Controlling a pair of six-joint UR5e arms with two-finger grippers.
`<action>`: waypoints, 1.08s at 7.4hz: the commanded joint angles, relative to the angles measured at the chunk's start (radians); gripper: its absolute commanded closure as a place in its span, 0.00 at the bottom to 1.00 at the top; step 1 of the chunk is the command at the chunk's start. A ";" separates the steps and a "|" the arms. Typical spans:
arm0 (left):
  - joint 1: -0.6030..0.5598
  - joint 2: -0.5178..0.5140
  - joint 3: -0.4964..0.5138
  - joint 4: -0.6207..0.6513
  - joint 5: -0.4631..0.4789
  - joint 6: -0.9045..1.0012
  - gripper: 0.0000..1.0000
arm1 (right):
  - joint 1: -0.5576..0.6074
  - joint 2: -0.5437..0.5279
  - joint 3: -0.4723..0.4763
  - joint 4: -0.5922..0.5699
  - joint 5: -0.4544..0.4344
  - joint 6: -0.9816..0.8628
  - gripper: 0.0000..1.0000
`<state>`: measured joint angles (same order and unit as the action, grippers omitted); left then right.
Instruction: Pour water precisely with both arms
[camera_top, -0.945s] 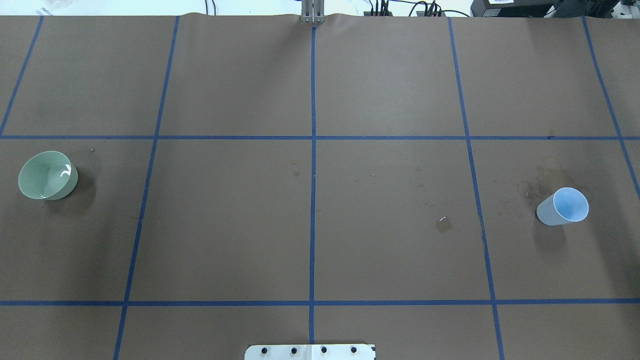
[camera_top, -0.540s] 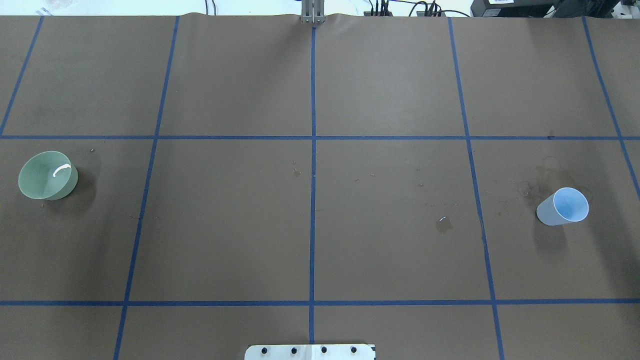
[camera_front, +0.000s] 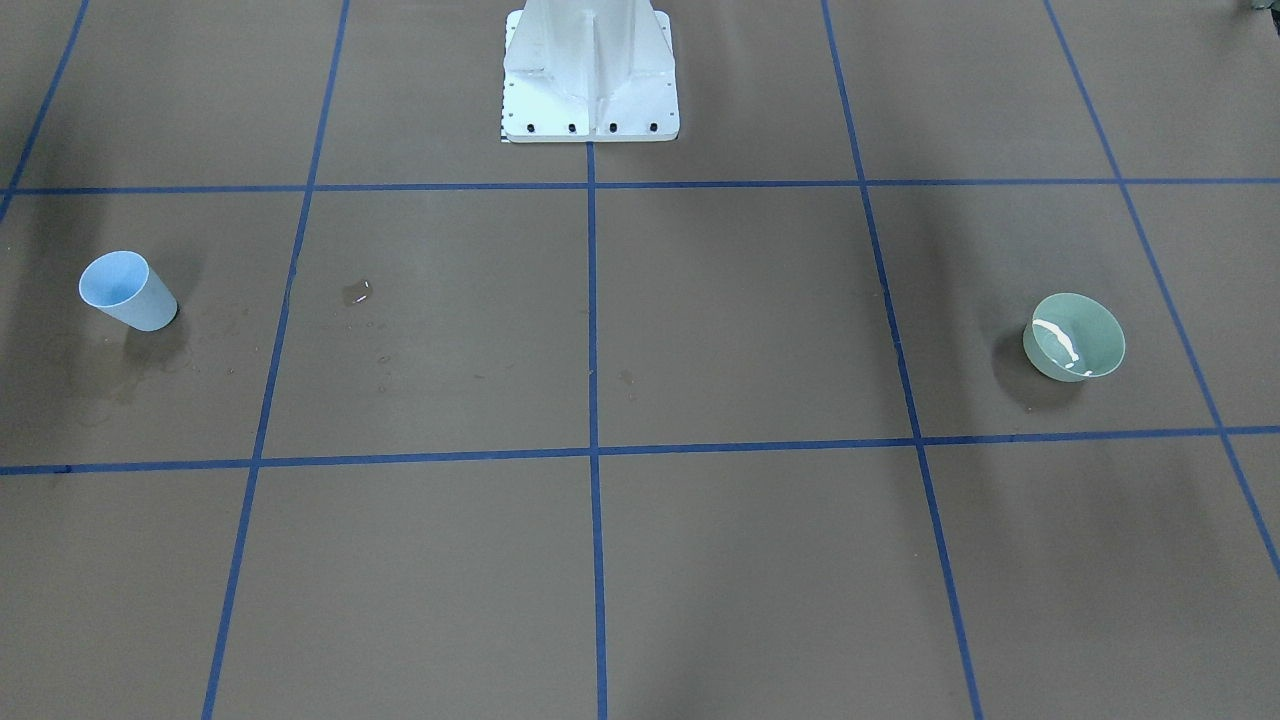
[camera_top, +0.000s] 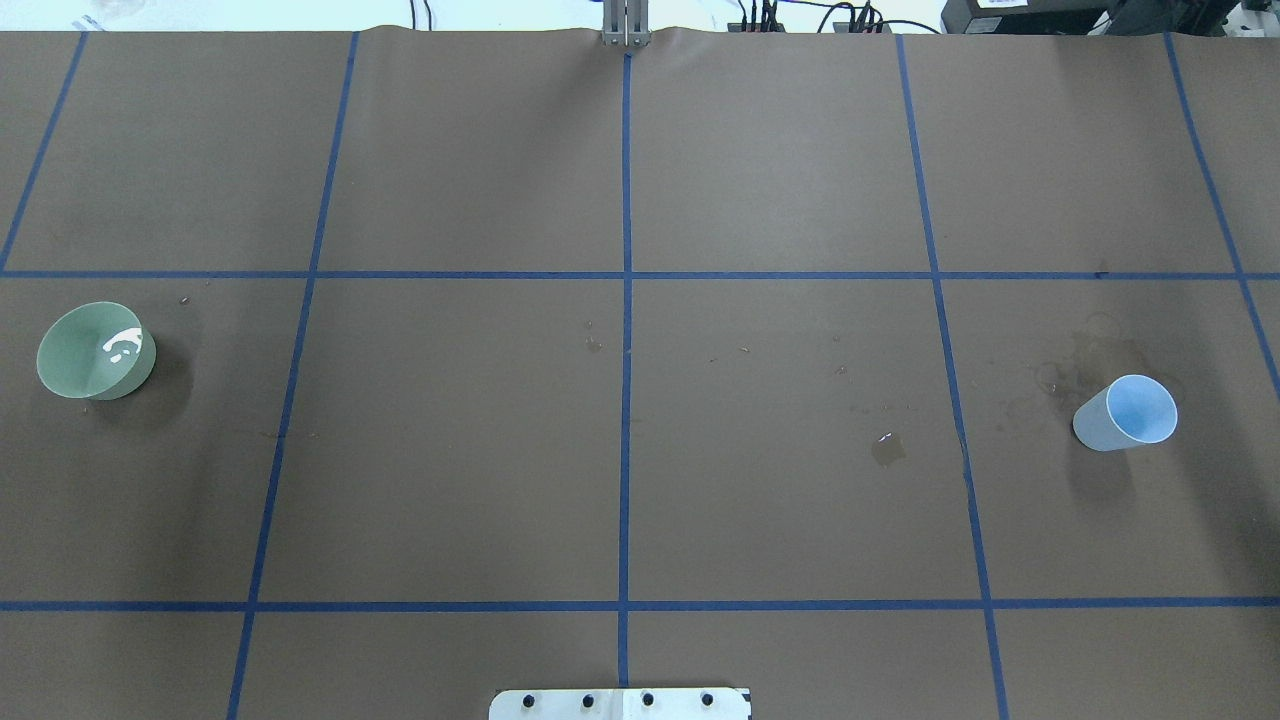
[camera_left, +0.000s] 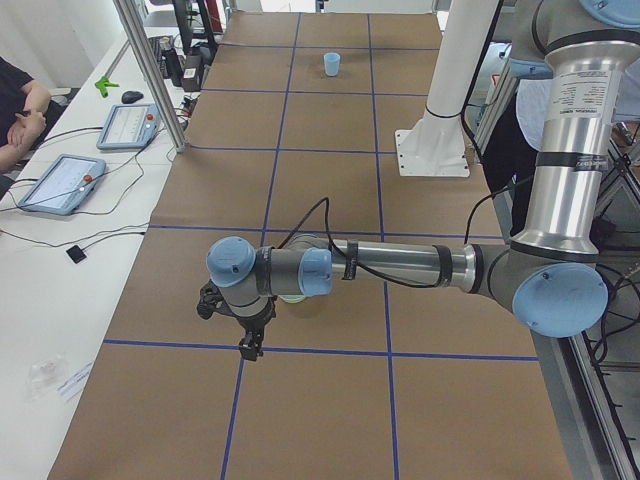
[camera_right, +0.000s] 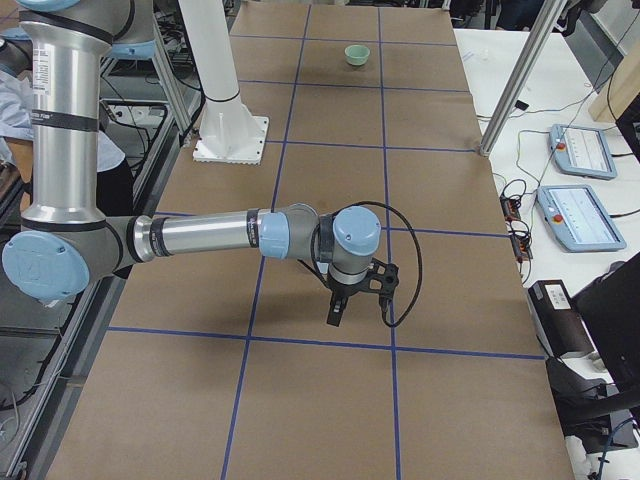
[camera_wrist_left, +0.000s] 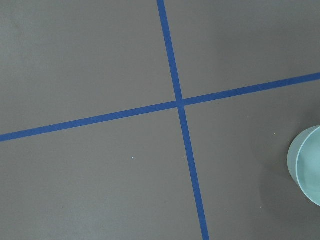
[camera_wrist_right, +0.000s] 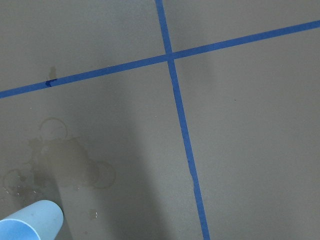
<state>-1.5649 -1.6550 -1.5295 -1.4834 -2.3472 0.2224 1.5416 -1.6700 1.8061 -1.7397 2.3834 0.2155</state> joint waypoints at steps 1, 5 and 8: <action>0.000 -0.009 0.000 0.000 0.035 0.000 0.00 | 0.000 0.000 -0.001 0.003 0.002 -0.001 0.00; 0.000 -0.009 -0.006 0.000 0.035 0.000 0.00 | 0.000 0.000 0.001 0.005 0.003 -0.002 0.00; -0.001 -0.003 -0.011 -0.009 0.035 0.000 0.00 | 0.000 -0.002 0.004 0.005 0.005 -0.002 0.00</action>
<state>-1.5660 -1.6636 -1.5394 -1.4861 -2.3127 0.2231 1.5416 -1.6709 1.8071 -1.7350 2.3882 0.2133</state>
